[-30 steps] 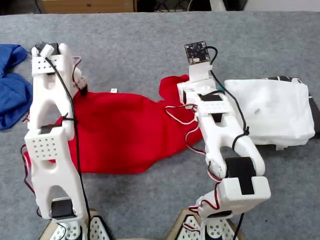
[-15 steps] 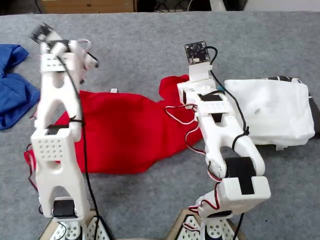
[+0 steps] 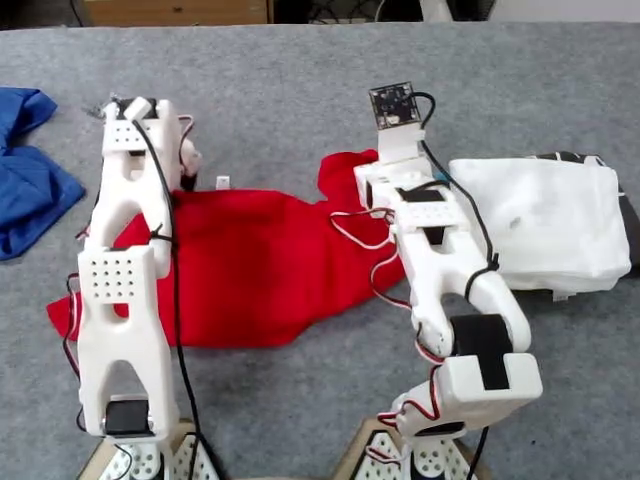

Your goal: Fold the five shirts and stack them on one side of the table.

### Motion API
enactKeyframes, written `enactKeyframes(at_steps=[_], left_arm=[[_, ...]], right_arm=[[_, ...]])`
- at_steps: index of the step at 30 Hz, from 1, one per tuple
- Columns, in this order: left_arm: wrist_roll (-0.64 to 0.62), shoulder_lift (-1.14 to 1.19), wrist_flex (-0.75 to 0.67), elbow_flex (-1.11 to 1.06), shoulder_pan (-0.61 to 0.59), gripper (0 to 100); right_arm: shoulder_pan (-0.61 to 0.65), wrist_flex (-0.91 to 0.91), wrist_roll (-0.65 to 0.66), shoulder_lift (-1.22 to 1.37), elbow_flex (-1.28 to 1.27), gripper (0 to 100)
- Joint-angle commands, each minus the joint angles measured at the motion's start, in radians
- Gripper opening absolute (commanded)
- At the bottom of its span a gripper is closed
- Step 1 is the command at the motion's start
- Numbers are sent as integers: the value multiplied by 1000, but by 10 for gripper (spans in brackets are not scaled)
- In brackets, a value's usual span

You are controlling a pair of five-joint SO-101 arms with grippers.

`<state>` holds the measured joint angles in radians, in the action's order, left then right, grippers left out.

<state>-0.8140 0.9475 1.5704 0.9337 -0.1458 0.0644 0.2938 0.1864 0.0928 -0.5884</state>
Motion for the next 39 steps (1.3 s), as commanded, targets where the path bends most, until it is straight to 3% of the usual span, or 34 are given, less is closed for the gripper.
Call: enactKeyframes(at_steps=[1, 9, 13, 18, 25, 30, 35, 39], left_arm=[[17, -17, -8, 166, -19, 98], [31, -17, -181, 302, -18, 102], [52, -28, -25, 311, -12, 119], [-12, -15, 189, 300, -25, 205], [3, 51, 157, 160, -51, 208], [9, 137, 114, 170, -45, 84], [8, 170, 72, 193, -59, 80], [23, 152, 55, 366, -59, 32]], right_arm=[[17, -15, -6, -2, 65, 12], [17, -14, -6, -2, 65, 12], [17, -14, -6, -2, 65, 12], [15, -14, -6, -2, 65, 12], [15, -17, -6, -2, 65, 12], [15, -17, -6, -2, 65, 12], [15, -17, -6, -2, 65, 12], [15, -17, -6, -2, 65, 12]])
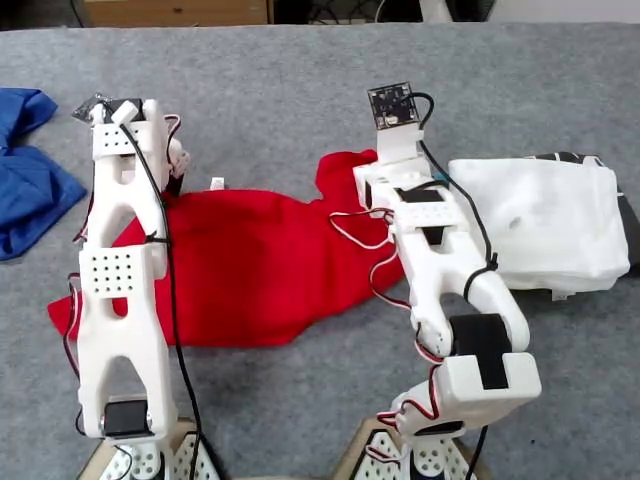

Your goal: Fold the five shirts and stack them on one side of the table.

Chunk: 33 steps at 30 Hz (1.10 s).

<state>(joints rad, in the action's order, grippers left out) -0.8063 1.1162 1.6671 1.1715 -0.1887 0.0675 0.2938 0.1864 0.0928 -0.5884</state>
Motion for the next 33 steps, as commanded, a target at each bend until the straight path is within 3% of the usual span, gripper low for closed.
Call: enactKeyframes(at_steps=[1, 6, 10, 15, 19, 24, 29, 33], left_arm=[[25, -17, -49, 196, -8, 30], [110, -3, -173, 495, 30, 30], [135, 8, -203, 470, 25, 37], [92, 60, -137, 424, -16, 242], [71, 64, -84, 489, -47, 260], [68, -66, 89, 486, -50, 243], [74, -91, 97, 317, -8, 20], [77, -44, 94, 82, 15, 30]], right_arm=[[12, -17, -6, -2, 65, 12], [12, -20, -9, -2, 65, 12], [12, -21, -12, -2, 65, 12], [11, -21, -12, -2, 65, 12], [11, -21, -12, -5, 65, 12], [11, -21, -12, -5, 65, 12], [11, -21, -8, -5, 65, 12], [9, -21, -6, -5, 65, 12]])
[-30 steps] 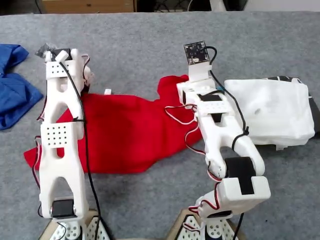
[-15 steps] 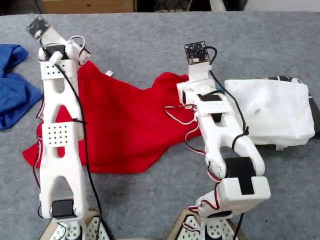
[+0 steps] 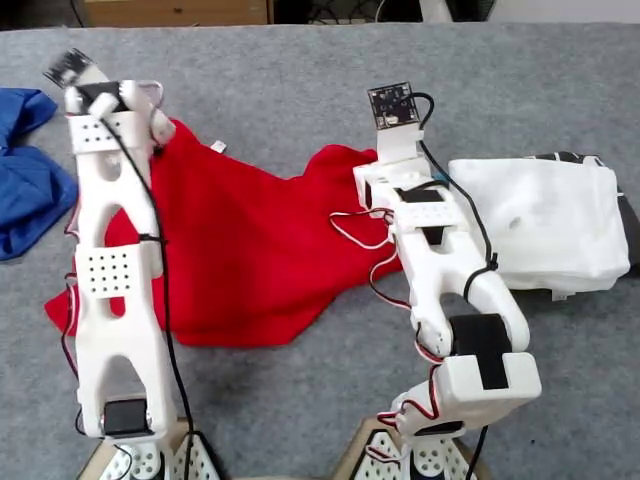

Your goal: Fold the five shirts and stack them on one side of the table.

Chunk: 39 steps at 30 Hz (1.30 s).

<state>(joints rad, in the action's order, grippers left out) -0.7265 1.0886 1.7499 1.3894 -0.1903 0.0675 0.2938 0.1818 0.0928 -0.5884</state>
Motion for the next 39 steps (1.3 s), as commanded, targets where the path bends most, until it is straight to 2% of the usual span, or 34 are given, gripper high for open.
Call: enactKeyframes(at_steps=[1, 5, 9, 13, 15, 20, 29, 35, 39], left_arm=[[3, -3, 9, -180, 12, 28], [21, 25, 11, -289, -59, 30], [130, -11, 11, -369, -154, 30], [226, -55, 11, -575, -211, 30], [239, -74, 8, -684, -234, 30], [272, -144, 6, -771, -306, 30], [265, -330, 8, -720, -228, 41], [226, -402, 9, -750, -209, 169], [226, -446, 9, -763, -216, 199]], right_arm=[[9, -21, -2, -5, 65, 12], [9, -21, -2, -5, 65, 12], [9, -21, -2, -4, 67, 12], [-2, -21, -2, -2, 74, 12], [-12, -26, -2, -2, 76, 12], [-20, -46, -6, -1, 71, 12], [-17, -43, -2, -1, 70, 12], [-17, -43, -2, -1, 68, 12], [-17, -43, -2, -1, 68, 12]])
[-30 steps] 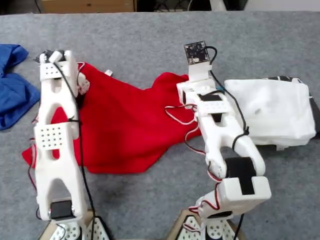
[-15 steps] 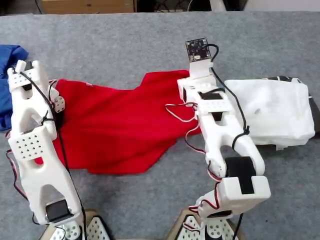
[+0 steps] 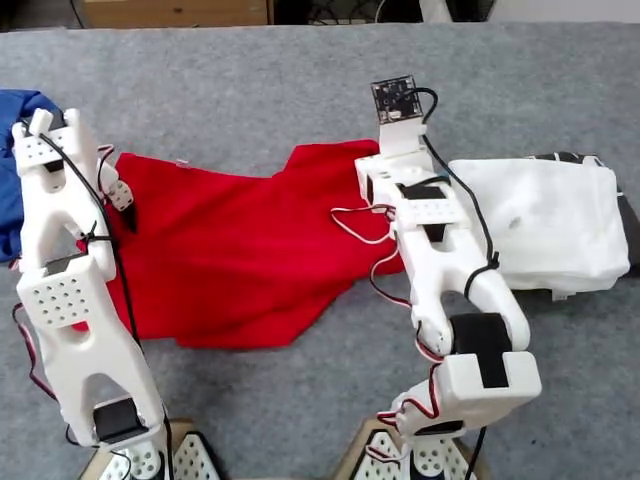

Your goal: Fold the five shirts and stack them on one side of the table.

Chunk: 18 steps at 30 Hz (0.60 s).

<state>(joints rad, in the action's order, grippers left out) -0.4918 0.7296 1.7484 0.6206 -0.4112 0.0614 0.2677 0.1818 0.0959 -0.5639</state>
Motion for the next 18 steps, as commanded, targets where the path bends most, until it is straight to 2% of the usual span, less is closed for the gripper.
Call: enactKeyframes(at_steps=[1, 6, 11, 15, 18], left_arm=[[-9, -104, 11, 5, 4, 199], [-9, -218, 11, 21, 4, 199], [-9, -284, -6, 124, 5, 199], [-18, -284, -101, 185, 12, 199], [-132, -272, -226, 165, 22, 200]], right_arm=[[-11, -17, -2, -4, 44, 12], [-11, -17, -2, -4, 44, 12], [-11, -17, -2, -4, 44, 12], [-11, -17, -2, -4, 44, 12], [-9, -17, -2, -4, 44, 12]])
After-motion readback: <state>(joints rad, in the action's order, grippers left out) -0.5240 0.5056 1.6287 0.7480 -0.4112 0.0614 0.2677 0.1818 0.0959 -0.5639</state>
